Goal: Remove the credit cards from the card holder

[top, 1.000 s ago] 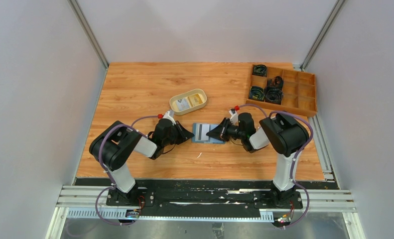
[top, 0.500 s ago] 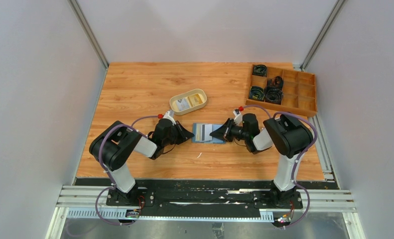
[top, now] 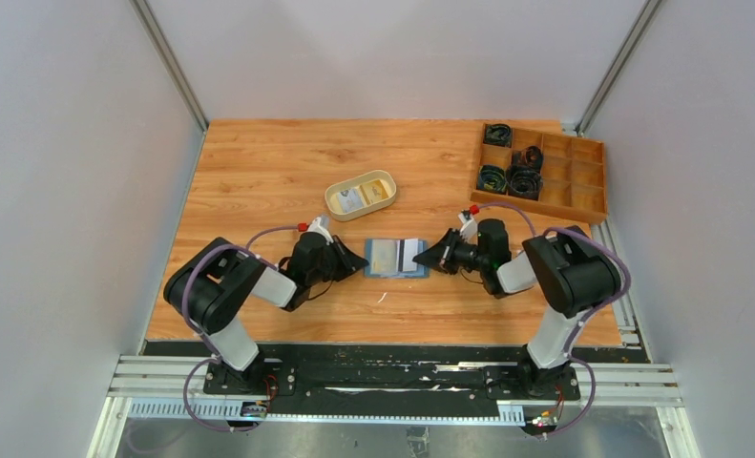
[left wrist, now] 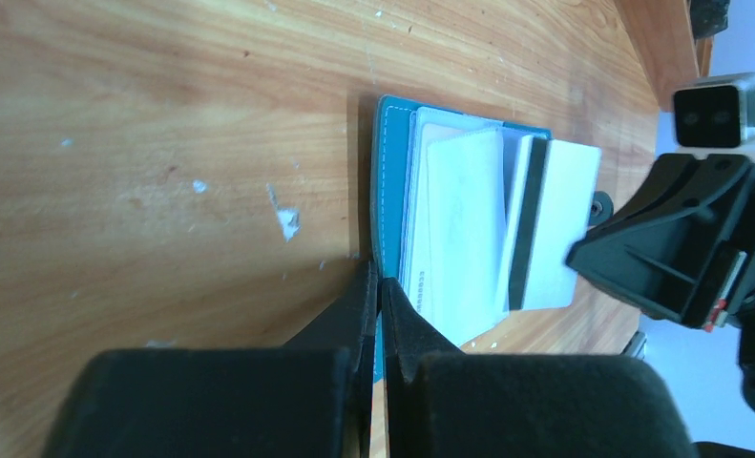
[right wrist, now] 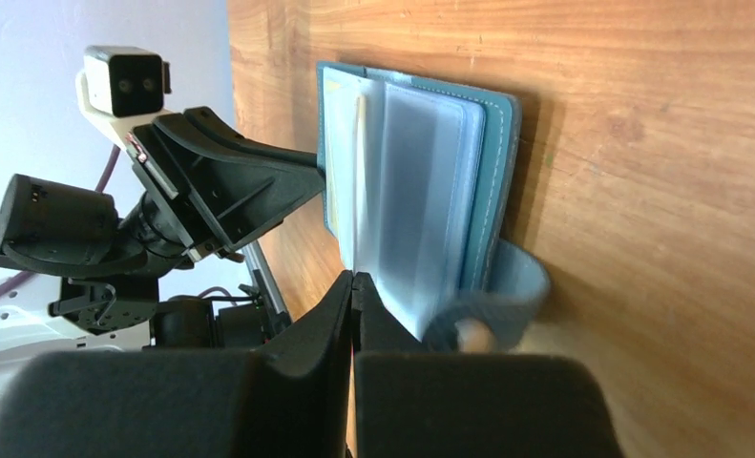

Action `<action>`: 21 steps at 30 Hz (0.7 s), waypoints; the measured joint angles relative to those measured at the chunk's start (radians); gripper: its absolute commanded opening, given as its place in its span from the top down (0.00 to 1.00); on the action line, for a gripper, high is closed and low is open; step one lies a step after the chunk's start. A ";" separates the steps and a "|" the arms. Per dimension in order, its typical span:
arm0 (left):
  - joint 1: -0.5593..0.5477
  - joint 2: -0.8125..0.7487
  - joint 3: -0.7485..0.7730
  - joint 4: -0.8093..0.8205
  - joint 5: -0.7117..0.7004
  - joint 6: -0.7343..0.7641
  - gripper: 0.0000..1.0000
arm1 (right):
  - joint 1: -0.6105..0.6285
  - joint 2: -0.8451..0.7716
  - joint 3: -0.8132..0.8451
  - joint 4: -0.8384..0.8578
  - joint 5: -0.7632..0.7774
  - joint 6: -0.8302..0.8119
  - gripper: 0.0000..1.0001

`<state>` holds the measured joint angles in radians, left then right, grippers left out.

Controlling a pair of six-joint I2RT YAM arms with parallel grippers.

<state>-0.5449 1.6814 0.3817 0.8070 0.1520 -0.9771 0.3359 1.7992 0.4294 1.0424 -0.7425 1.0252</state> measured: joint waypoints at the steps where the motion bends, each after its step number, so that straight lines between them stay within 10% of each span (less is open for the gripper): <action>1: 0.000 -0.011 -0.013 0.000 -0.005 -0.002 1.00 | -0.008 -0.030 -0.001 -0.039 0.000 -0.017 1.00; 10: 0.000 -0.138 -0.142 -0.002 -0.072 -0.058 1.00 | -0.014 -0.267 0.312 -0.604 0.038 -0.300 1.00; 21: 0.009 -0.309 -0.225 -0.116 -0.184 -0.109 1.00 | 0.049 0.050 0.970 -1.035 0.056 -0.468 1.00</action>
<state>-0.5358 1.3720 0.1562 0.6914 -0.0322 -1.0859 0.3851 1.8488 1.3991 0.0078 -0.6868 0.5575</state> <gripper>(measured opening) 0.016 0.006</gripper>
